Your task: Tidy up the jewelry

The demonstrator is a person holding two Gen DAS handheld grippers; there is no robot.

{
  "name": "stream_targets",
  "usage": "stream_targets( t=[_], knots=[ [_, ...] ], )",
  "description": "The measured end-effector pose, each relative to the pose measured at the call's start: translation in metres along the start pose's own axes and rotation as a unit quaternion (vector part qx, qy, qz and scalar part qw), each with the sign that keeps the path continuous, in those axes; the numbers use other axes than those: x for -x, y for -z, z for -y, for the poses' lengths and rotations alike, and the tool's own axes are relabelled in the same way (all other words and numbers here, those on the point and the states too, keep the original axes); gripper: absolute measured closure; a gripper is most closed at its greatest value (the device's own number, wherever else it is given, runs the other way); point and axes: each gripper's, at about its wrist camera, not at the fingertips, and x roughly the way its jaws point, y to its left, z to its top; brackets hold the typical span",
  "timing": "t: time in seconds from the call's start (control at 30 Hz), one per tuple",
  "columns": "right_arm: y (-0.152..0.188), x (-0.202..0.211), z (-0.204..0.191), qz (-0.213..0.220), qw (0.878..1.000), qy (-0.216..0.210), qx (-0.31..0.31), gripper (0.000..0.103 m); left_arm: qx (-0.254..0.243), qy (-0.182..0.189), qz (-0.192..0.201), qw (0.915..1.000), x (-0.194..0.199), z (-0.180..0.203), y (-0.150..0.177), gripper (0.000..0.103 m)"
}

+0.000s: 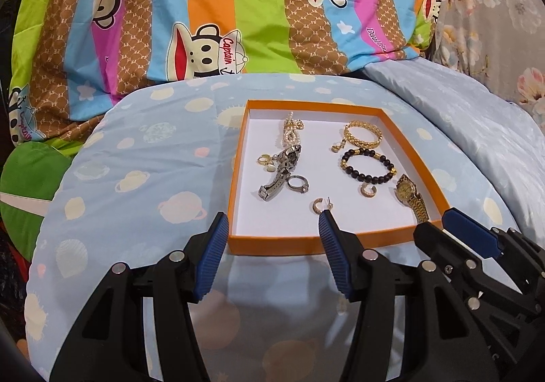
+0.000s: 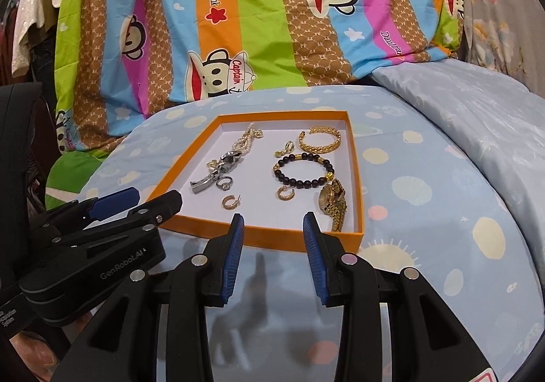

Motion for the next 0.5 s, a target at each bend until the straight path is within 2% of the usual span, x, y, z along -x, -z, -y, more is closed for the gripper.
stream_targets(
  t=[0.13, 0.2, 0.3, 0.37, 0.4, 0.5],
  knots=[
    [0.007, 0.001, 0.001, -0.005, 1.0, -0.001, -0.004, 0.067, 0.003, -0.005, 0.0, 1.0, 0.001, -0.001, 0.008, 0.049],
    [0.009, 0.001, 0.004, -0.003, 1.0, 0.002, -0.01, 0.066, 0.007, -0.015, 0.007, 0.9998, 0.002, -0.003, 0.012, 0.041],
    [0.012, -0.001, 0.007, 0.001, 1.0, 0.011, -0.02, 0.054, 0.005, -0.027, 0.023, 0.9994, 0.003, -0.002, 0.015, 0.037],
    [0.012, -0.002, 0.009, 0.0, 1.0, 0.014, -0.023, 0.052, 0.0, -0.026, 0.023, 0.9994, 0.003, -0.001, 0.014, 0.036],
    [0.012, -0.002, 0.009, 0.001, 1.0, 0.017, -0.024, 0.049, -0.002, -0.027, 0.024, 0.9994, 0.003, -0.001, 0.014, 0.031],
    [0.012, -0.001, 0.009, 0.005, 0.999, 0.03, -0.025, 0.045, 0.0, -0.036, 0.028, 0.999, 0.005, -0.001, 0.015, 0.025]
  ],
)
